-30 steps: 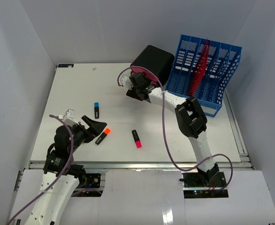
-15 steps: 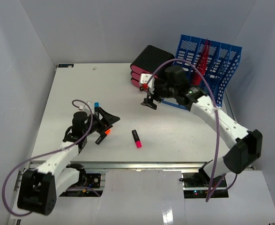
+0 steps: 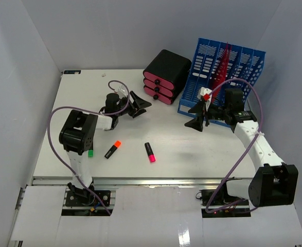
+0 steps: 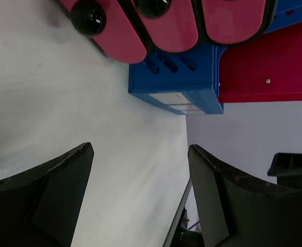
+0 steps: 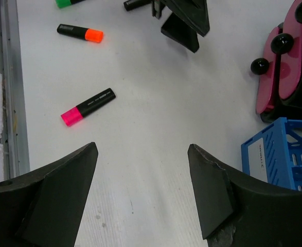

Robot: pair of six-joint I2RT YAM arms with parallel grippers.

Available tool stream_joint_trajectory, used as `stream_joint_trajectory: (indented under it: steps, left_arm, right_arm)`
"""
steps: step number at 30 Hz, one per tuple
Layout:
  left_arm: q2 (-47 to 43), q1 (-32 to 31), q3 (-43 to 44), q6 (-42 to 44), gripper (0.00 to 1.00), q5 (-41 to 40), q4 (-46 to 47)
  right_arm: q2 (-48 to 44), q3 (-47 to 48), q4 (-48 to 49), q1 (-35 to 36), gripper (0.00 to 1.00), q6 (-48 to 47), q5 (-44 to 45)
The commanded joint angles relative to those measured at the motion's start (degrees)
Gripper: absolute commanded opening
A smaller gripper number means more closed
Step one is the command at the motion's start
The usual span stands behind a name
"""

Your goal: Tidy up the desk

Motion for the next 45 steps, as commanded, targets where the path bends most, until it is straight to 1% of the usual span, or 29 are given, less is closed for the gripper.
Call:
stream_joint_trajectory:
  steps: [1, 4, 13, 25, 29, 31, 33, 34, 39, 43, 45]
  left_arm:
    - [5.76, -0.24, 6.22, -3.28, 0.84, 1.01, 3.11]
    - [8.95, -0.25, 9.63, -4.87, 0.84, 0.27, 2.40]
    - [13.37, -1.03, 16.88, -4.77, 0.83, -0.70, -2.01]
    - [17.16, -1.67, 21.99, -5.82, 0.83, -1.27, -3.75]
    - [19.42, -2.01, 26.44, -5.53, 0.83, -1.38, -6.10]
    - [21.05, -2.35, 29.24, -5.39, 0.83, -1.89, -7.79]
    - [21.90, -2.51, 30.86, -5.23, 0.82, -2.39, -9.39]
    - [22.50, -2.60, 31.97, -5.13, 0.82, -3.31, -10.92]
    - [23.08, -2.68, 32.41, -5.29, 0.76, -5.06, -12.84]
    - [23.09, -2.61, 32.33, -5.13, 0.69, -5.42, -13.59]
    - [23.32, -2.61, 32.49, -5.29, 0.68, -5.80, -13.59]
  right_arm:
    - [-3.82, -2.35, 5.73, -4.43, 0.78, 2.34, -6.33]
    - [-3.72, -2.79, 6.08, -6.37, 0.78, 2.54, -7.14]
    - [-2.42, -2.71, 5.92, -6.37, 0.78, 2.94, -6.20]
    - [-1.84, -2.35, 5.74, -6.37, 0.78, 3.31, -5.44]
    - [-2.15, -2.44, 5.65, -6.37, 0.78, 3.23, -5.36]
    - [-2.07, -2.44, 5.74, -7.94, 0.78, 3.23, -5.28]
    - [-1.98, -2.43, 5.65, -8.04, 0.78, 3.14, -5.19]
    - [-2.06, -2.44, 5.65, -8.04, 0.78, 3.14, -5.19]
    - [-2.33, -2.53, 5.64, -8.24, 0.78, 3.14, -5.29]
    - [-2.24, -2.44, 5.57, -8.31, 0.78, 3.14, -5.54]
    - [-2.24, -2.44, 5.57, -8.31, 0.78, 3.14, -5.70]
